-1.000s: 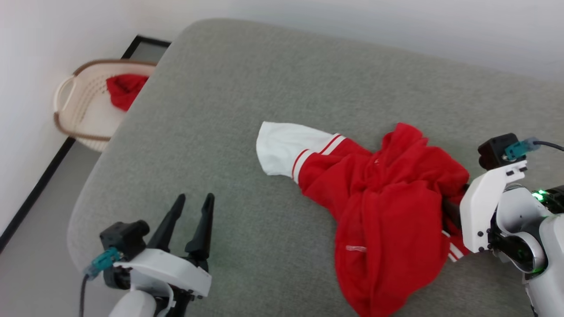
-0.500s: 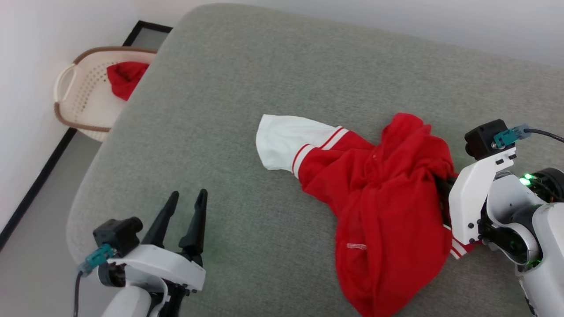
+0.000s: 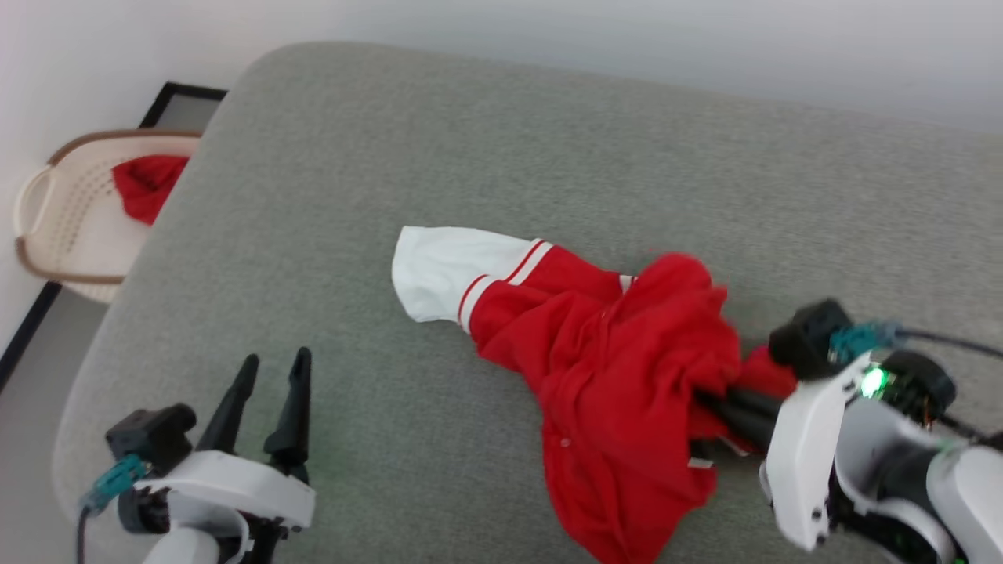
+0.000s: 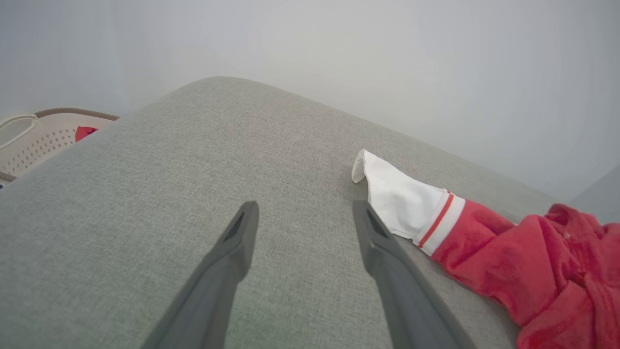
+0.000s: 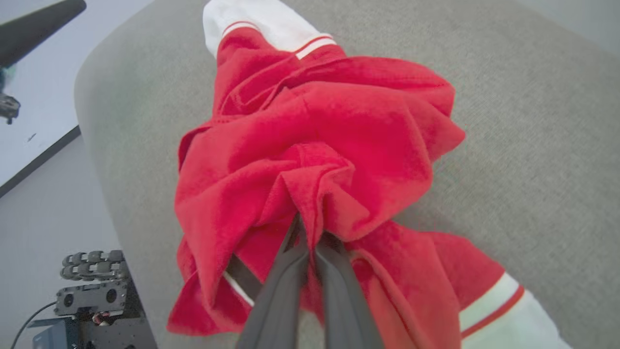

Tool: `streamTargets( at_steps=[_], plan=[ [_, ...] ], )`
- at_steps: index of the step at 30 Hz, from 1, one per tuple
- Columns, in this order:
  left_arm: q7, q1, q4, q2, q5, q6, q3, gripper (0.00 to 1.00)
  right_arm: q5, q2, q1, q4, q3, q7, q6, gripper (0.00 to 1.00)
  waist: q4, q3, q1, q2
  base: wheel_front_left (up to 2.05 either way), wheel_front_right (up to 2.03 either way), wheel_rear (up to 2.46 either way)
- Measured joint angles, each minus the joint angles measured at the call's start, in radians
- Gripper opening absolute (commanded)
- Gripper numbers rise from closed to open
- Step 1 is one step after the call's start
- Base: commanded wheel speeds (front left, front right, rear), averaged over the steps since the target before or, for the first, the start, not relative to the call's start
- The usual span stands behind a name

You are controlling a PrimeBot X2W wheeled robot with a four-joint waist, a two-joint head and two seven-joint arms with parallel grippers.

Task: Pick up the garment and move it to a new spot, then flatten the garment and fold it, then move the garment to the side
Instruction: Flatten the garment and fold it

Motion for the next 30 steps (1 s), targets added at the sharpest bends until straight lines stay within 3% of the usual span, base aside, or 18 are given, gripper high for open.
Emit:
streamTargets(
  at_steps=[14, 15, 17, 18, 19, 30],
  plan=[
    [0.0, 0.086, -0.034, 0.035, -0.008, 0.034, 0.063, 1.0, 0.102, -0.048, 0.231, -0.115, 0.088, 0.012, 0.0, 0.0, -0.111, -0.039, 0.0, 0.0, 0.0, 0.0, 0.0],
    [0.0, 0.093, -0.035, 0.037, -0.008, 0.035, 0.065, 1.0, 0.102, -0.045, 0.237, -0.114, 0.09, 0.009, 0.0, 0.08, -0.117, -0.042, 0.0, 0.0, 0.0, 0.0, 0.0],
    [0.0, 0.103, -0.038, 0.038, -0.008, 0.039, 0.07, 1.0, 0.102, -0.034, 0.246, -0.108, 0.093, 0.001, 0.0, 0.4, -0.127, -0.047, 0.0001, 0.0, 0.0, 0.0, 0.0],
    [0.0, 0.107, -0.039, 0.039, -0.01, 0.043, 0.072, 1.0, 0.1, -0.025, 0.247, -0.101, 0.091, -0.011, 0.0, 0.85, -0.132, -0.05, 0.0, 0.0, 0.0, 0.0, 0.0],
    [0.0, 0.111, -0.039, 0.041, -0.01, 0.044, 0.074, 1.0, 0.094, -0.014, 0.247, -0.093, 0.082, -0.023, 0.0, 1.0, -0.137, -0.052, 0.0001, 0.0, 0.0, 0.0, 0.0],
    [0.0, 0.172, -0.047, 0.06, -0.006, 0.067, 0.088, 1.0, 0.055, 0.024, 0.259, -0.07, -0.041, -0.092, 0.0, 1.0, -0.162, -0.109, 0.0, 0.0, 0.0, 0.0, 0.0]
  ],
)
